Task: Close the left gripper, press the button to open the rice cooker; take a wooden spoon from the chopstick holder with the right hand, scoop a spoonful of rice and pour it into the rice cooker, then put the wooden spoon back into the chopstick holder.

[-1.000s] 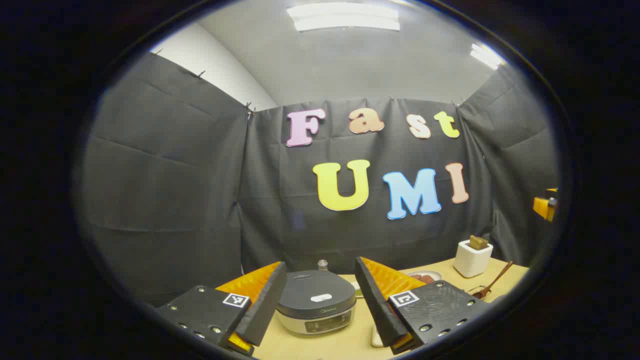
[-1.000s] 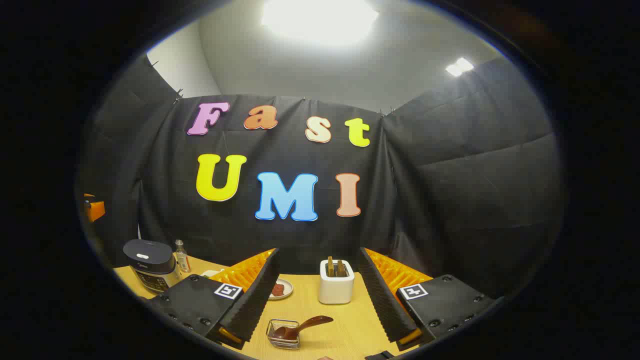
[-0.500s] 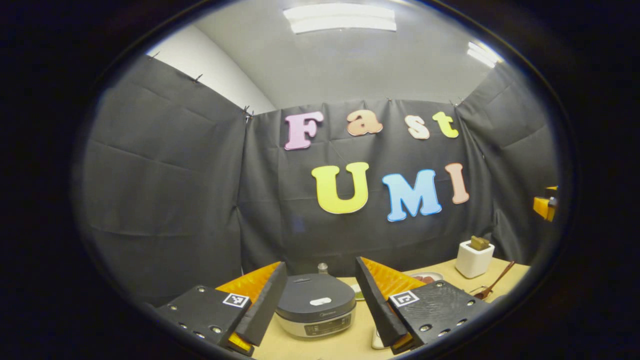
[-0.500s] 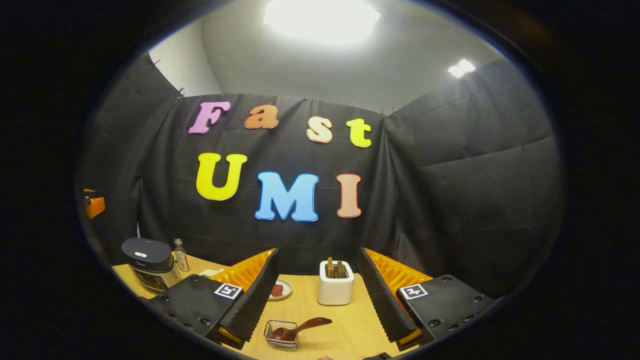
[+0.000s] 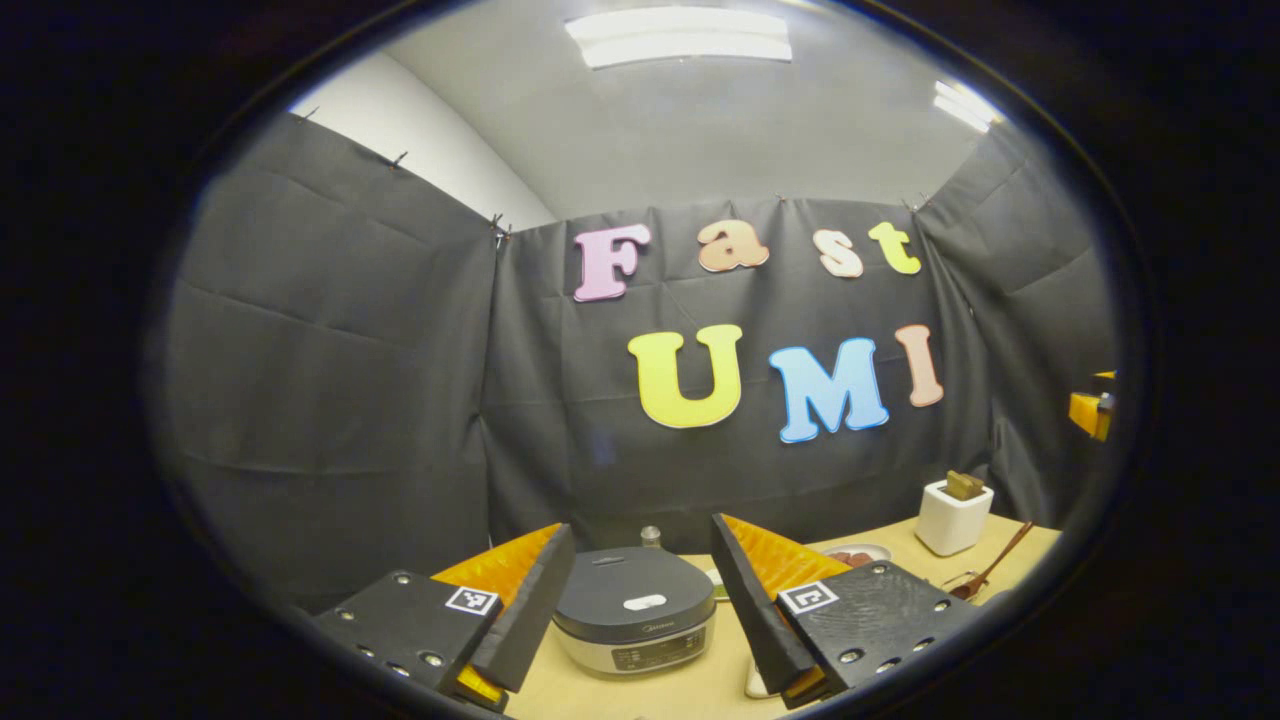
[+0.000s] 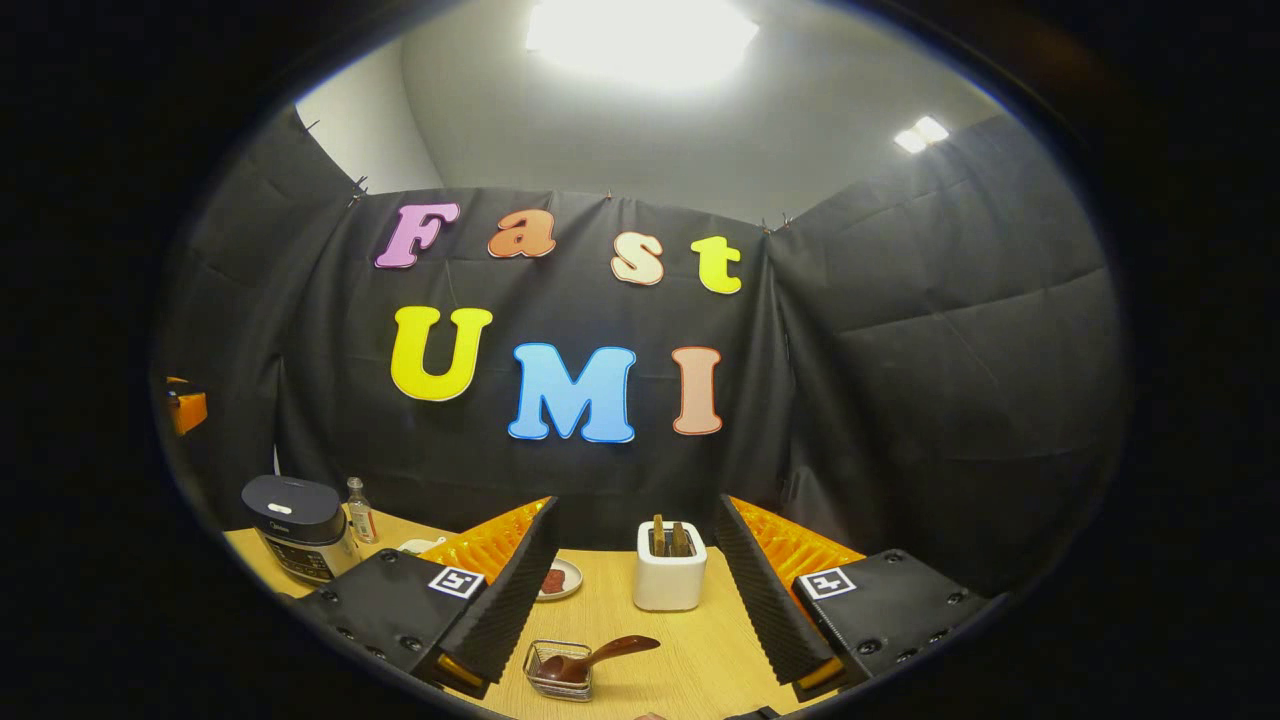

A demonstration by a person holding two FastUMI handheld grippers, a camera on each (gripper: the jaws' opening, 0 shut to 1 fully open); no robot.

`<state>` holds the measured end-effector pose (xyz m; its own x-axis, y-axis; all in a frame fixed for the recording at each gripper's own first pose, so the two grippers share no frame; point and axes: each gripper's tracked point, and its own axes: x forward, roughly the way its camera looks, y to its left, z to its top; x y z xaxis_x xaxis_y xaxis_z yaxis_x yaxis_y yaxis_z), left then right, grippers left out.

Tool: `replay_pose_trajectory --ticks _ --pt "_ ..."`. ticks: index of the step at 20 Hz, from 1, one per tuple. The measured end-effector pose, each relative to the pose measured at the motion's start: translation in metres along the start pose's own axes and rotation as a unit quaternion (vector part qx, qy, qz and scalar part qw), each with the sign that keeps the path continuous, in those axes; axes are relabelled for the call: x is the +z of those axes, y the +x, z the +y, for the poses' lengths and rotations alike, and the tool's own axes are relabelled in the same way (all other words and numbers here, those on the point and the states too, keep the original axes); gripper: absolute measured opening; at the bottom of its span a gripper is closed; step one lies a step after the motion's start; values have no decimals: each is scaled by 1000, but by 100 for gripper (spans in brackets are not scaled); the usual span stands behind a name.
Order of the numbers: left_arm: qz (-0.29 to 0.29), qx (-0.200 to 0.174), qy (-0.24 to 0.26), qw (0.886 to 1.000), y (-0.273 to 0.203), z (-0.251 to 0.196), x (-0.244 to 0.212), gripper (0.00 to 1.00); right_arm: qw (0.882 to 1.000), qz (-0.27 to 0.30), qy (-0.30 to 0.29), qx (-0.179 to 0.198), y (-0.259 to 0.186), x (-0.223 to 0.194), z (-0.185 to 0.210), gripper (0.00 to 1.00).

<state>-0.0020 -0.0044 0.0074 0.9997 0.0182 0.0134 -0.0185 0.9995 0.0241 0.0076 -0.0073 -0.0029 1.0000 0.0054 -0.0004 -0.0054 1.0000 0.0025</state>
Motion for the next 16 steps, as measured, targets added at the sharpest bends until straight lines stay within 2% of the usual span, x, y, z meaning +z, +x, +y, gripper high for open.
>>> replay_pose_trajectory --ticks 16 --pt "1 6 -1 1000 -5 -32 4 86 1000 3 3 17 7 -9 -27 98"
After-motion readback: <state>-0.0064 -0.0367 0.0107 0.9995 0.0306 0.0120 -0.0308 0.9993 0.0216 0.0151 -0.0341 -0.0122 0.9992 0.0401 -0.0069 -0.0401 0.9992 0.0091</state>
